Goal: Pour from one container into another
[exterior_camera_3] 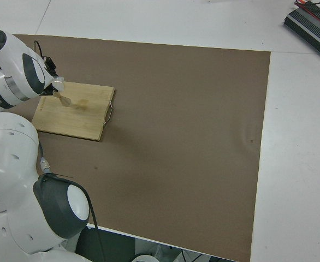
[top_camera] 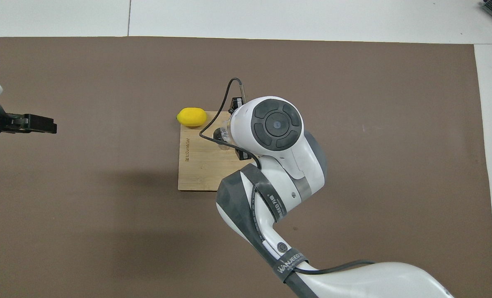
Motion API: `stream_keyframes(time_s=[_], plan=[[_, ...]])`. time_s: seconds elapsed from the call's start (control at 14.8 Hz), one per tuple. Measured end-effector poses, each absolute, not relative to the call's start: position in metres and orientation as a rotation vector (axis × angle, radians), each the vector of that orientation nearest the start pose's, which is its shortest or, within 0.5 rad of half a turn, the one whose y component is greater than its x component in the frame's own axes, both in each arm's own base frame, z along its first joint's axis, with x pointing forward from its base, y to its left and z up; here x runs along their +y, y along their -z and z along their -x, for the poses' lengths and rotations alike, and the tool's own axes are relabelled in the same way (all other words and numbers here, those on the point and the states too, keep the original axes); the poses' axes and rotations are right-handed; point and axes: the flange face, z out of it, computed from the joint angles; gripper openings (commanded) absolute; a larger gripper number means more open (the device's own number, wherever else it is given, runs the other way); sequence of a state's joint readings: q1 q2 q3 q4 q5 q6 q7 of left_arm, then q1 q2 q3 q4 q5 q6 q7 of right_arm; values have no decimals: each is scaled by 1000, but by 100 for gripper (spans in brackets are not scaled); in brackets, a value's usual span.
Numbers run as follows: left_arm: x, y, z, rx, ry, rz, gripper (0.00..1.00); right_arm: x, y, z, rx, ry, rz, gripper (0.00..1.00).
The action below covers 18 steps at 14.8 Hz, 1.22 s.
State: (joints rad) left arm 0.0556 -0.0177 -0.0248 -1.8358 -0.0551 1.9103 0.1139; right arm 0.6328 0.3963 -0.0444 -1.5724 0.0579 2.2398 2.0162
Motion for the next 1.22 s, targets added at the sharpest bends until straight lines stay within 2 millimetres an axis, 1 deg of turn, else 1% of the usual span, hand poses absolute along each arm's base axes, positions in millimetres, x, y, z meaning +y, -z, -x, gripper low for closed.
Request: stream_keyframes(time_s=[0.41,0.61,0.75,0.88,1.08,1.22], plan=[[17,-539,-567,-31,152,3187,100,394,-443,-576,1886,91,2165,0],[17,-541,-567,-63,157,3187,100,400,-443,-572,1865,116,2188,0],[16,-547,-568,-63,175,3186,100,402,-443,-571,1859,118,2193,0],[11,-549,-568,-54,183,3186,100,402,-443,-571,1859,118,2194,0],[-5,-549,-568,-31,181,3189,100,402,-443,-571,1859,119,2194,0],[-8,-549,-568,-28,181,3190,100,402,-443,-571,1860,118,2193,0]])
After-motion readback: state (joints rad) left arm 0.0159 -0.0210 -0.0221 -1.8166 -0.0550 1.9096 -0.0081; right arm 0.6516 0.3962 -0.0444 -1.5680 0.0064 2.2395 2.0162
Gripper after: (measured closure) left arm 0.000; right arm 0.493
